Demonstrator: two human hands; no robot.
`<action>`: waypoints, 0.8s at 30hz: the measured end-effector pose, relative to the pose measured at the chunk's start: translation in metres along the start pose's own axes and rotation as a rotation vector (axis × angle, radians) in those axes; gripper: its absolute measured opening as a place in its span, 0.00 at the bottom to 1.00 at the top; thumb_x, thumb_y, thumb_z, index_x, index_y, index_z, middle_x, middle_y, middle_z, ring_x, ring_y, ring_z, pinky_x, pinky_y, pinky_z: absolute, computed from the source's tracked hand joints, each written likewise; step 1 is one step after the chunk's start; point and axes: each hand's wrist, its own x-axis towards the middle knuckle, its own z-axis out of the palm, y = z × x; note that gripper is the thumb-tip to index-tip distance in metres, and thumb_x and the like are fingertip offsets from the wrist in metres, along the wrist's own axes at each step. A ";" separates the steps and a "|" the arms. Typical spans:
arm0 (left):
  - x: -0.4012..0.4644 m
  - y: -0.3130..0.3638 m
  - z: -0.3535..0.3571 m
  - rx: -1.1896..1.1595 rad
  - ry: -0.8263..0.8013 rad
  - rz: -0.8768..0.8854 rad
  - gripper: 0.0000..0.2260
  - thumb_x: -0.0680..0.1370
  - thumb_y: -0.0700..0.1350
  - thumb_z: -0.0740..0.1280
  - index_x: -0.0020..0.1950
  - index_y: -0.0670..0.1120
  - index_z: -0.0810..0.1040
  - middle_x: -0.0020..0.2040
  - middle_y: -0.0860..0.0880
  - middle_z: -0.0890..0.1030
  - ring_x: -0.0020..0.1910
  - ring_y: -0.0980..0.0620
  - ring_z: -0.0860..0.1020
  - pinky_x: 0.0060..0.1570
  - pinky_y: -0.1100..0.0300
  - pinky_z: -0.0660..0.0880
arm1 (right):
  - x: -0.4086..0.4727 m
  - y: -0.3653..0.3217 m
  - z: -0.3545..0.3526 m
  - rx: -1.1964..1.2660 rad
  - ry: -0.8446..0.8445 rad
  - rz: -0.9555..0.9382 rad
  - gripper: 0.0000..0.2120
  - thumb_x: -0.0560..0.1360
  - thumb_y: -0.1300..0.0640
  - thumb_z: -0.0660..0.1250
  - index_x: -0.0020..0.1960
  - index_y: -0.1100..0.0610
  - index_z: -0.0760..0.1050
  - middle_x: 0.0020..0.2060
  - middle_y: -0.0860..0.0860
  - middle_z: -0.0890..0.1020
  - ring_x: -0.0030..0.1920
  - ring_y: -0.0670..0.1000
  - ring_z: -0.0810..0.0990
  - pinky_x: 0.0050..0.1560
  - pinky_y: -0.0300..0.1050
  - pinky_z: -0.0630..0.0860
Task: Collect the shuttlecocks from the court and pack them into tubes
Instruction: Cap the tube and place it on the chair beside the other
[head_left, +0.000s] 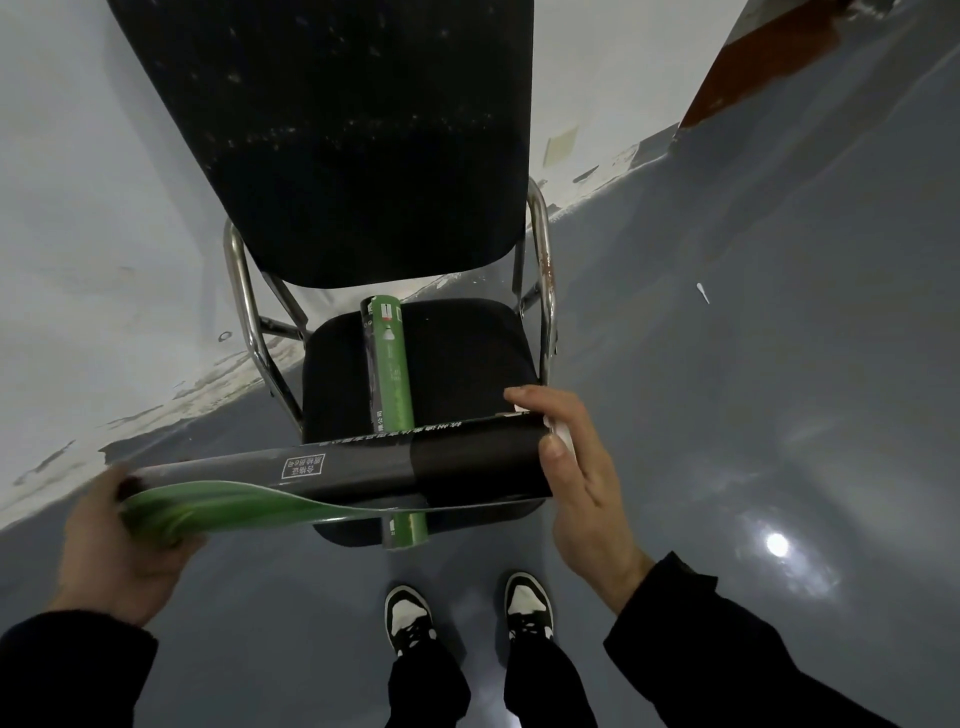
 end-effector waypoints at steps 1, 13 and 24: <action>-0.003 0.003 0.000 -0.024 -0.034 -0.011 0.13 0.74 0.64 0.70 0.43 0.55 0.76 0.46 0.51 0.82 0.43 0.52 0.83 0.43 0.57 0.82 | -0.002 0.002 -0.001 -0.003 -0.003 0.022 0.19 0.82 0.48 0.53 0.67 0.51 0.74 0.65 0.48 0.78 0.68 0.52 0.75 0.67 0.39 0.69; -0.018 0.009 0.016 -0.104 -0.066 0.084 0.14 0.66 0.65 0.69 0.35 0.57 0.86 0.41 0.59 0.86 0.40 0.59 0.86 0.43 0.58 0.84 | 0.014 -0.008 -0.013 0.132 -0.253 0.463 0.21 0.76 0.37 0.64 0.67 0.33 0.64 0.65 0.54 0.69 0.62 0.60 0.78 0.45 0.62 0.85; -0.006 0.009 0.003 -0.121 -0.084 0.169 0.16 0.77 0.59 0.64 0.39 0.55 0.87 0.41 0.59 0.86 0.40 0.61 0.85 0.41 0.59 0.83 | 0.017 -0.009 -0.011 0.413 -0.214 0.553 0.26 0.73 0.29 0.61 0.71 0.30 0.70 0.73 0.43 0.71 0.72 0.49 0.72 0.70 0.62 0.74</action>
